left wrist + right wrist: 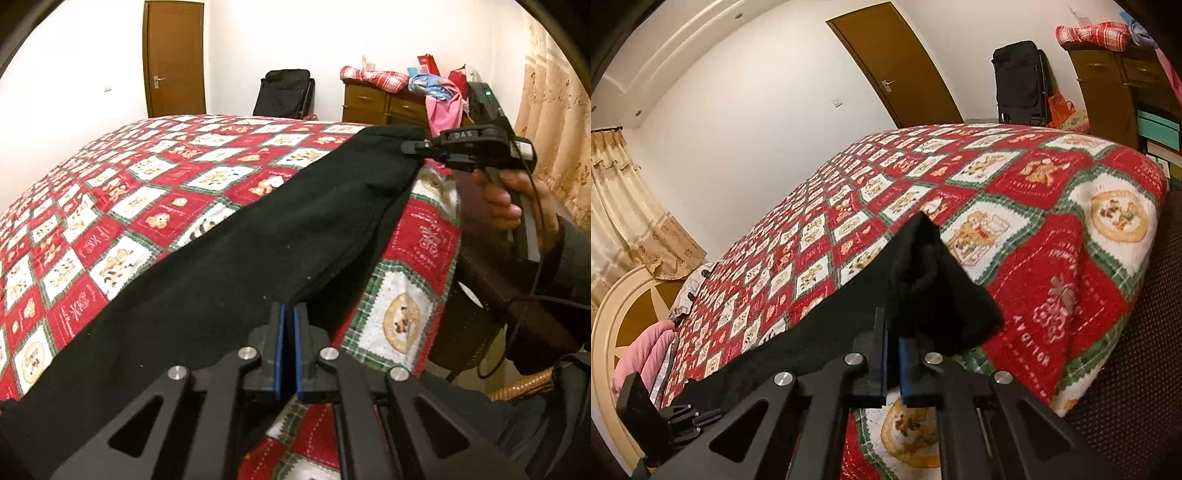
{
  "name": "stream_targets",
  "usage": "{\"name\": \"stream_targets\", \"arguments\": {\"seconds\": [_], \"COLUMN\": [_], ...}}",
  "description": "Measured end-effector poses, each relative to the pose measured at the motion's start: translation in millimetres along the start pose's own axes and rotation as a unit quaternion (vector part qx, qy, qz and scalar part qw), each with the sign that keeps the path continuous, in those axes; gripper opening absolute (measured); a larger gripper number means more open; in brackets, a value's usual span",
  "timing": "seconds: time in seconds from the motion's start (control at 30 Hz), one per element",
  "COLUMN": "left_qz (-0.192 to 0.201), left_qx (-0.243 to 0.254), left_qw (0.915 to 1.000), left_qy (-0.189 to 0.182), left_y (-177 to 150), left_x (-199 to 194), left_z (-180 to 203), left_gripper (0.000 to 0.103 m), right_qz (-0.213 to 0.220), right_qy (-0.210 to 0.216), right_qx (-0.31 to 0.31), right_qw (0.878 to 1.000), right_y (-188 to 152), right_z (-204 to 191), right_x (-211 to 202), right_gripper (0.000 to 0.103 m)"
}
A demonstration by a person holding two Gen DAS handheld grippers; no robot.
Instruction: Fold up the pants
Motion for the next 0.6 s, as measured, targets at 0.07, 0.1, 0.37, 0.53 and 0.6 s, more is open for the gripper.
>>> {"name": "stream_targets", "arguments": {"seconds": [0.07, 0.1, 0.37, 0.53, 0.6], "left_qz": [-0.006, -0.011, -0.035, -0.025, -0.018], "left_qx": [0.003, 0.007, 0.002, 0.004, 0.0], "left_qw": [0.9999, 0.9999, 0.999, 0.9993, 0.9996], "left_qy": [-0.01, -0.009, -0.027, -0.026, -0.023], "left_y": [-4.8, -8.3, -28.0, -22.8, -20.0], "left_x": [2.3, 5.2, 27.6, 20.2, 14.3], "left_z": [2.3, 3.8, 18.5, 19.3, 14.6], "left_gripper": [0.005, 0.005, 0.005, 0.005, 0.005], "right_qz": [-0.001, -0.001, -0.011, -0.001, 0.003], "right_qy": [0.001, 0.0, -0.013, 0.009, 0.022], "right_qx": [0.005, 0.011, 0.03, 0.018, 0.016], "right_qw": [1.0, 1.0, 0.999, 1.0, 1.0], "right_y": [2.7, 3.9, 3.1, 7.5, 10.2], "right_z": [3.6, 7.2, 24.1, 13.1, 9.4], "right_x": [-0.6, -0.6, 2.9, -9.1, -13.9], "right_gripper": [0.004, 0.004, 0.003, 0.003, 0.003]}}
Point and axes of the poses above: each gripper's, at about its wrist camera, not at the fingertips, and x roughly the way its jaws point, z to its right, y to its top, the point moved 5 cm from there along x, roughly the way its jaws point
